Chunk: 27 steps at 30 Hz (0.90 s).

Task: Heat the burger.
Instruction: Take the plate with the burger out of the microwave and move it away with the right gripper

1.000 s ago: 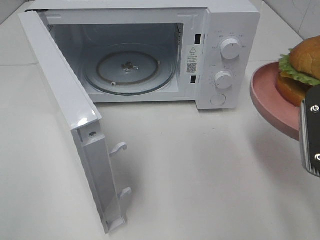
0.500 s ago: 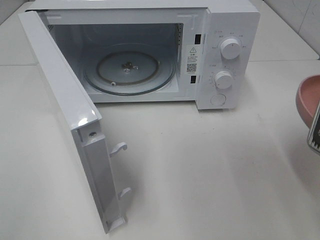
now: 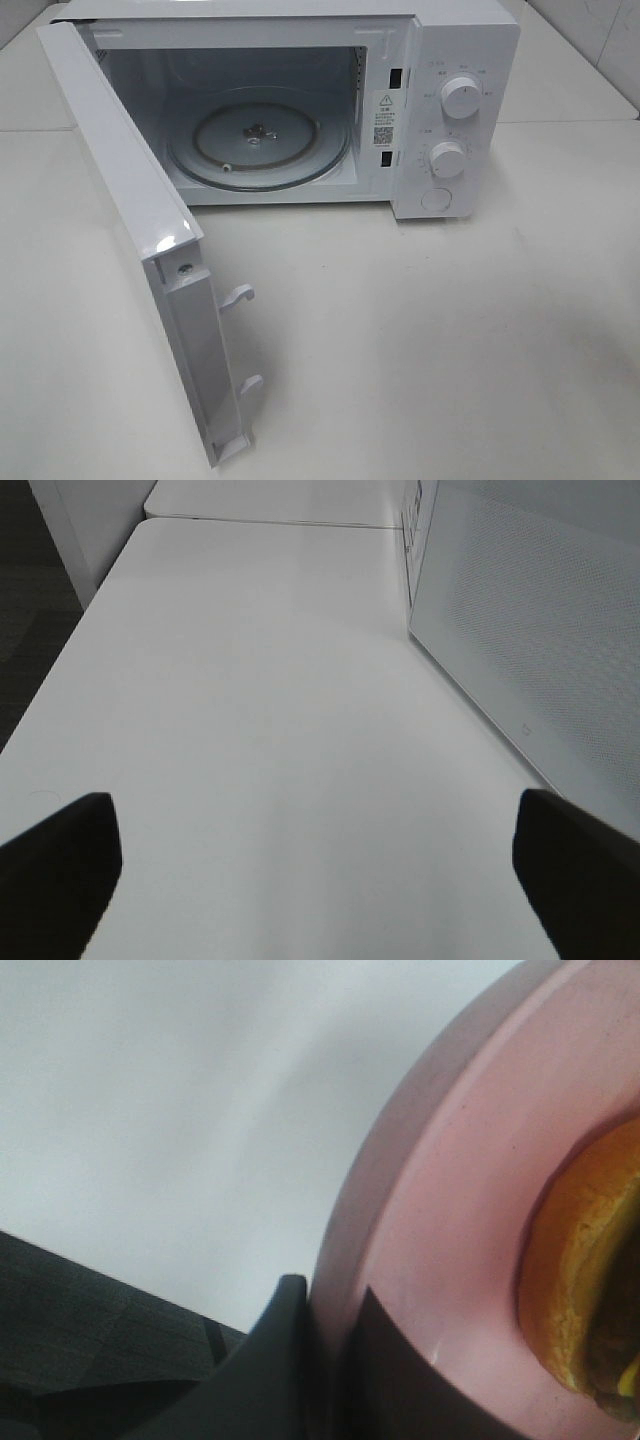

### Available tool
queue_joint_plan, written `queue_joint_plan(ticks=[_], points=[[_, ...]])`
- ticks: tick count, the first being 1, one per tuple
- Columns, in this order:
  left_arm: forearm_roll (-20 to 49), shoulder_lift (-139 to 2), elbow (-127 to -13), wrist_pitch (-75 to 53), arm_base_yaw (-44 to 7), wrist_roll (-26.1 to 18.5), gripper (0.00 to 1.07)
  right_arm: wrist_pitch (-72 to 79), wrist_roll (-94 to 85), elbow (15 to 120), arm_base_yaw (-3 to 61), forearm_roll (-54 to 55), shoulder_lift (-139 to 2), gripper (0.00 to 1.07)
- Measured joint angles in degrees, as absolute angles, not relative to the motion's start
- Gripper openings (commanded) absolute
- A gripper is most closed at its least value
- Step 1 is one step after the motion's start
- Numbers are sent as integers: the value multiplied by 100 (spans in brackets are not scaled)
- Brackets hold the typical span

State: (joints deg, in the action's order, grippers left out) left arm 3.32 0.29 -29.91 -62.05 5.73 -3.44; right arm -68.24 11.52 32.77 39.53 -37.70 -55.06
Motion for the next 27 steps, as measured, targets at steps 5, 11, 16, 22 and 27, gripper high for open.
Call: queue_joint_plan(ticks=[5,11,16,22,27], points=[[332,29,-2991,-6205,573,-344,100,-6830,1650,3277,3953,-3867,-5563,0],[332,29,-2991,-6205,573,-344,100,-6830,2080,3277,3953,-3976,-5993,0],[332,29,-2991,-6205,573,-344,100,-6749,2785,3277,3953,-4125,-6440,0],[332,29,-2991,-6205,573,-344,100,-6669,3621,3283,3953,-4246,-7042,0],[332,29,-2991,-6205,573,-344,100,-6480,3816,3283,3953,-4286,-7334,0]])
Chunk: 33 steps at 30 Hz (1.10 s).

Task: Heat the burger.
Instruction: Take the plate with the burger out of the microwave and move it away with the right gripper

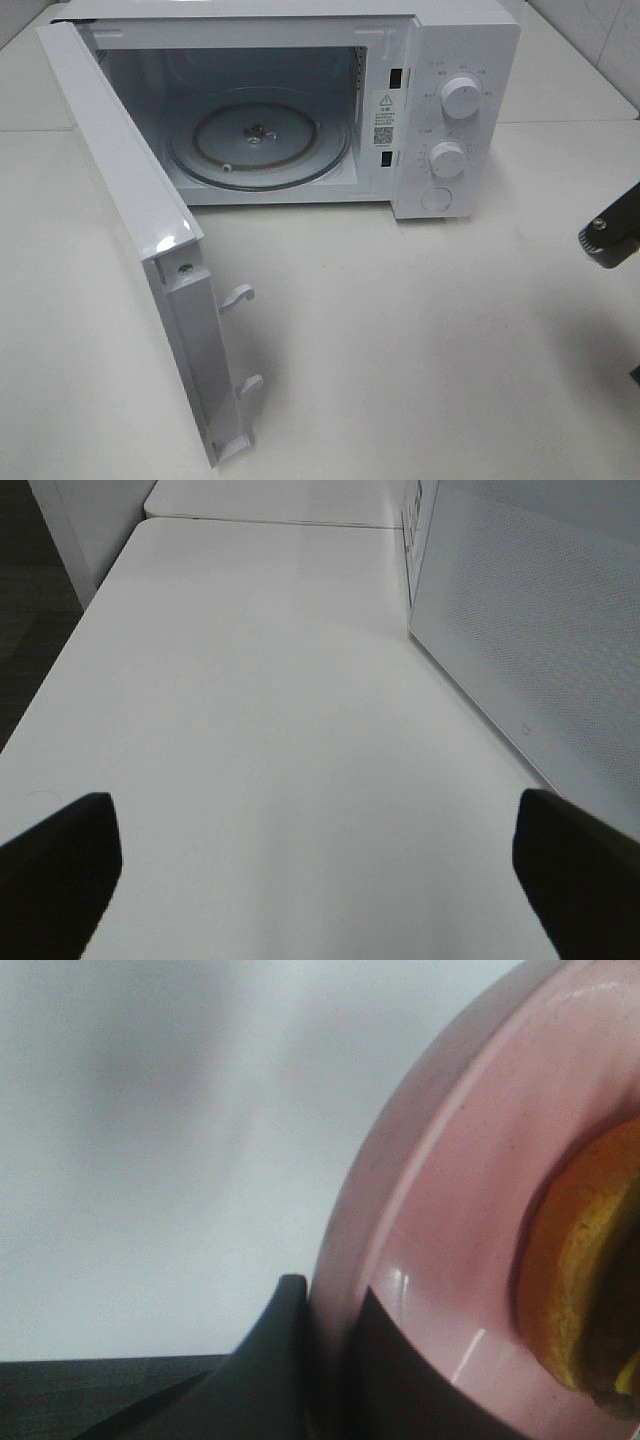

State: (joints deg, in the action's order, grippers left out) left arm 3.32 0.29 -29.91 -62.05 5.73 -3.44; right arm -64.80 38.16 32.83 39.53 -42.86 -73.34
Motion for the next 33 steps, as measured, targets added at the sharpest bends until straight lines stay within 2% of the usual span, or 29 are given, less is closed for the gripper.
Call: queue_joint_plan(ticks=[4,9,21,33], points=[[332,29,-2991,-6205,573,-344,100,-6234,4079,3289,3839,-4372,-7580,0],[332,29,-2991,-6205,573,-344,100,-5873,4206,3306,3283,-4395,-7981,0],[332,29,-2991,-6205,573,-344,100,-4979,4383,3317,2510,-4526,-8909,1],[332,29,-2991,-6205,573,-344,100,-4366,4985,3323,2424,-4721,-9798,1]])
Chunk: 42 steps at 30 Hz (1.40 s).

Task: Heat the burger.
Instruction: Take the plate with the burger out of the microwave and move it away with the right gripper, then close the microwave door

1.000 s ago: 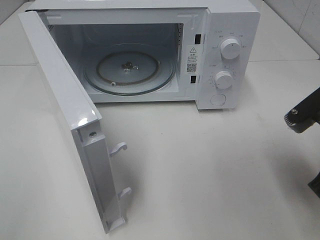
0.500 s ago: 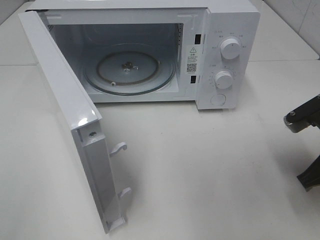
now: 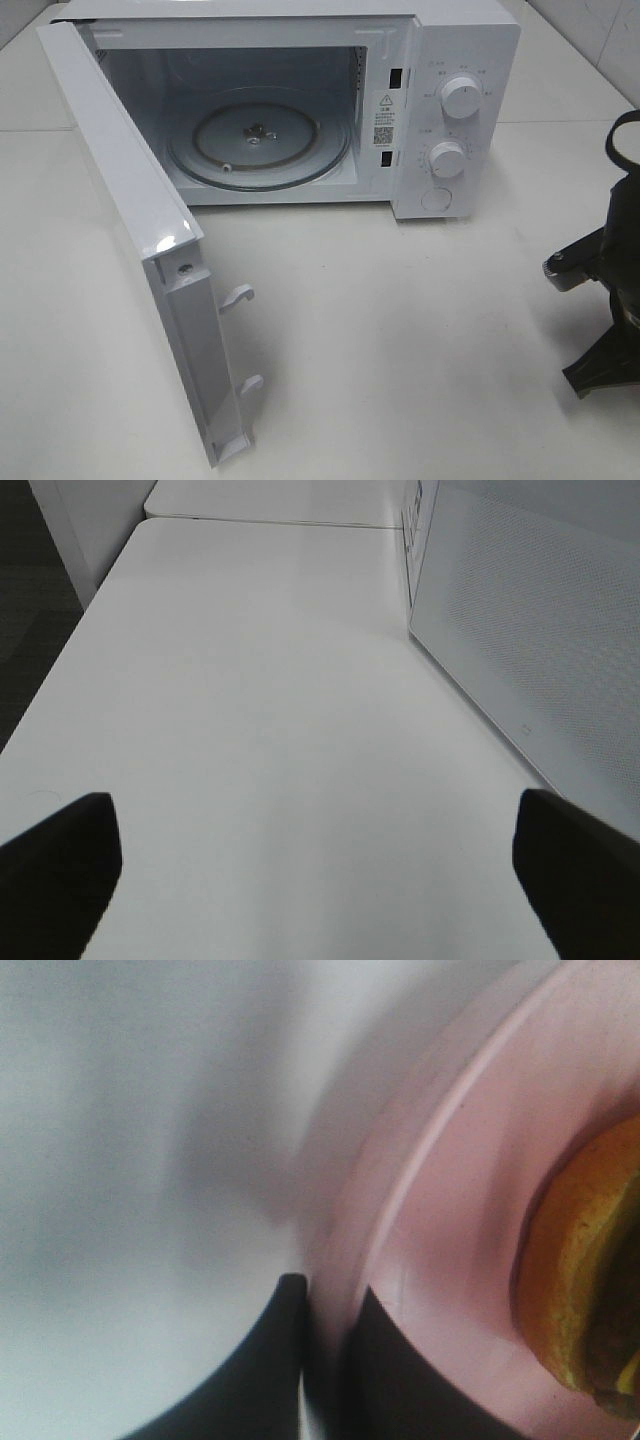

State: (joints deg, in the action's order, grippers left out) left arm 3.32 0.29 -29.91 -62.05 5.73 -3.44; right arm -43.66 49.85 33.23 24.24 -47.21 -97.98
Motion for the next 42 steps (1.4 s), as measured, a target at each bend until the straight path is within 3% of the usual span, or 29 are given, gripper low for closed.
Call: queue_joint_plan(ticks=[10,13,15,16,17,18,19,29,33,35,38,42], points=[[332,29,-2991,-6205,573,-344,100,-4120,5231,3329,2424,-4876,-10250,7],[332,29,-2991,-6205,573,-344,100,-4160,5254,3329,2424,-4910,-10250,17],[332,29,-2991,-6205,573,-344,100,-4309,5271,3335,2424,-4979,-10244,30],[332,29,-2991,-6205,573,-344,100,-4309,5271,3335,2424,-4979,-10244,30],[332,29,-2991,-6205,573,-344,100,-4372,5271,3335,2424,-4985,-10244,40],[332,29,-2991,-6205,573,-344,100,-4372,5271,3335,2424,-4985,-10244,40],[332,29,-2991,-6205,573,-344,100,-4389,5271,3335,2424,-4985,-10193,49],[332,29,-2991,-6205,573,-344,100,-4343,4721,3335,2424,-4452,-8984,76],[332,29,-2991,-6205,573,-344,100,-4343,4137,3335,2424,-3999,-8468,79],[332,29,-2991,-6205,573,-344,100,-4349,3220,3335,2424,-3128,-7769,78],[332,29,-2991,-6205,573,-344,100,-4349,2956,3335,2424,-2916,-7586,78],[332,29,-2991,-6205,573,-344,100,-4383,1851,3335,2424,-1662,-6790,77]])
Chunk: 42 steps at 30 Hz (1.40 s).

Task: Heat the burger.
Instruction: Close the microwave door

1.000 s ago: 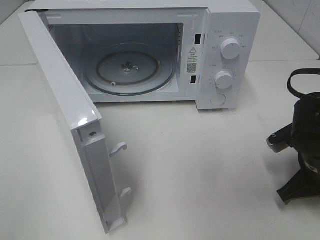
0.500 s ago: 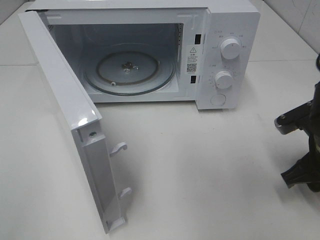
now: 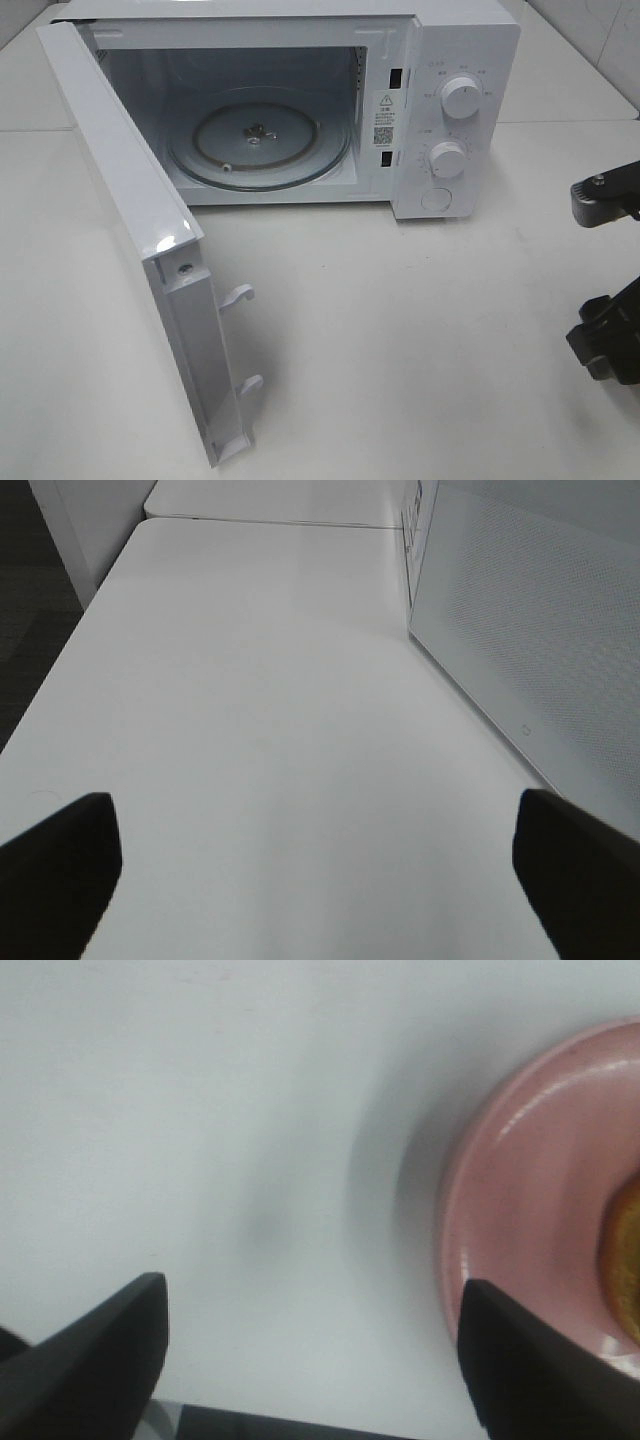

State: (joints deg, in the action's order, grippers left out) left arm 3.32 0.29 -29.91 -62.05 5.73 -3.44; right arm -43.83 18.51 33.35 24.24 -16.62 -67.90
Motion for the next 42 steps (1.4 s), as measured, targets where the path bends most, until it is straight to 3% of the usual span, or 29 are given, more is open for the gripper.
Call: queue_joint_plan(ticks=[7,33,42], points=[[332,29,-2991,-6205,573,-344,100,-4652,1335,3335,2424,-928,-5764,76],[332,29,-2991,-6205,573,-344,100,-6188,1324,3335,2418,-928,-2298,76],[332,29,-2991,-6205,573,-344,100,-6154,1117,3226,1541,-922,-1112,76]])
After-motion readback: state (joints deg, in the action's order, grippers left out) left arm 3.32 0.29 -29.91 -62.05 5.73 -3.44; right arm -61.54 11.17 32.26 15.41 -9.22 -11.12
